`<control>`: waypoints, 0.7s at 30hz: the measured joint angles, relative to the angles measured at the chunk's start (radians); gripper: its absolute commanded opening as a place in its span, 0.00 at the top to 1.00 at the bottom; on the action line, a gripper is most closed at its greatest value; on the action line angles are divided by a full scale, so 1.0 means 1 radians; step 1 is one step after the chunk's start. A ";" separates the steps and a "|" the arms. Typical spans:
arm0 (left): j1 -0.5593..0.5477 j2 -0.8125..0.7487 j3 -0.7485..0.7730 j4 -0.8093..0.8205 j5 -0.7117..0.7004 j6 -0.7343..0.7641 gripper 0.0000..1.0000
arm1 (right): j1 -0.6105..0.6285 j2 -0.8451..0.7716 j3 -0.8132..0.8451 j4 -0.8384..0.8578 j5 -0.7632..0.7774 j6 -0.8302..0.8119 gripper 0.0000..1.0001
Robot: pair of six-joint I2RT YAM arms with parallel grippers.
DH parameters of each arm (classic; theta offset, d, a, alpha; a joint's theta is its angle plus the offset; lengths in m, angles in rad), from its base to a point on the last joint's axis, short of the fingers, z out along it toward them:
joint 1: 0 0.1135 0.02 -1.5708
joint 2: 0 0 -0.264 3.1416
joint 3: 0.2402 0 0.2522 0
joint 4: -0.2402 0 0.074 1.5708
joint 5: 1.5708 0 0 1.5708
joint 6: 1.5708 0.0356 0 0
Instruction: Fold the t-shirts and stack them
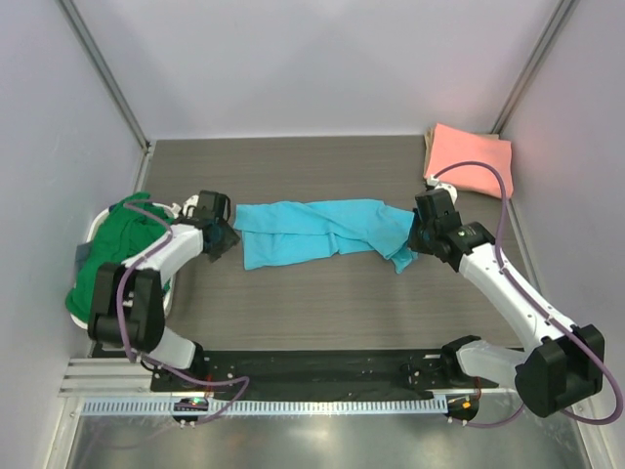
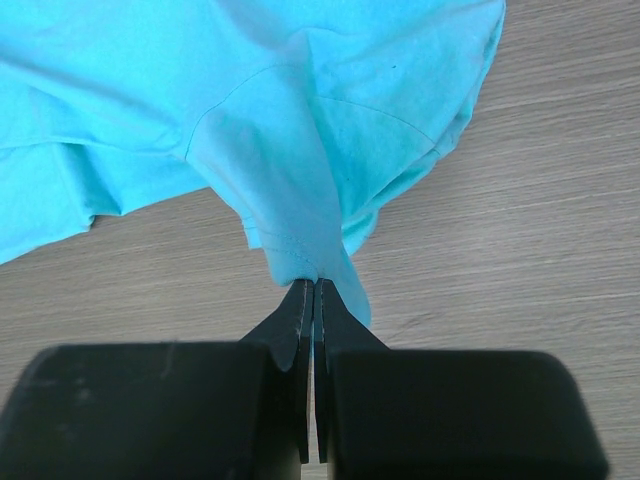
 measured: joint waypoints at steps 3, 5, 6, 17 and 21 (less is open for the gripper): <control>0.030 0.115 0.057 0.031 0.029 0.011 0.53 | 0.000 0.002 0.000 0.005 -0.004 -0.010 0.99; 0.041 0.167 0.094 0.047 0.046 0.014 0.54 | 0.000 0.008 0.000 0.010 -0.008 -0.014 0.99; 0.044 0.182 0.108 0.053 0.052 0.015 0.54 | 0.000 0.014 0.000 0.013 -0.009 -0.017 0.99; 0.046 0.305 0.201 0.114 0.073 0.010 0.58 | -0.001 0.048 0.000 0.040 -0.026 -0.035 0.99; 0.054 0.341 0.229 0.137 0.077 0.006 0.61 | -0.001 0.048 0.000 0.045 -0.030 -0.039 0.99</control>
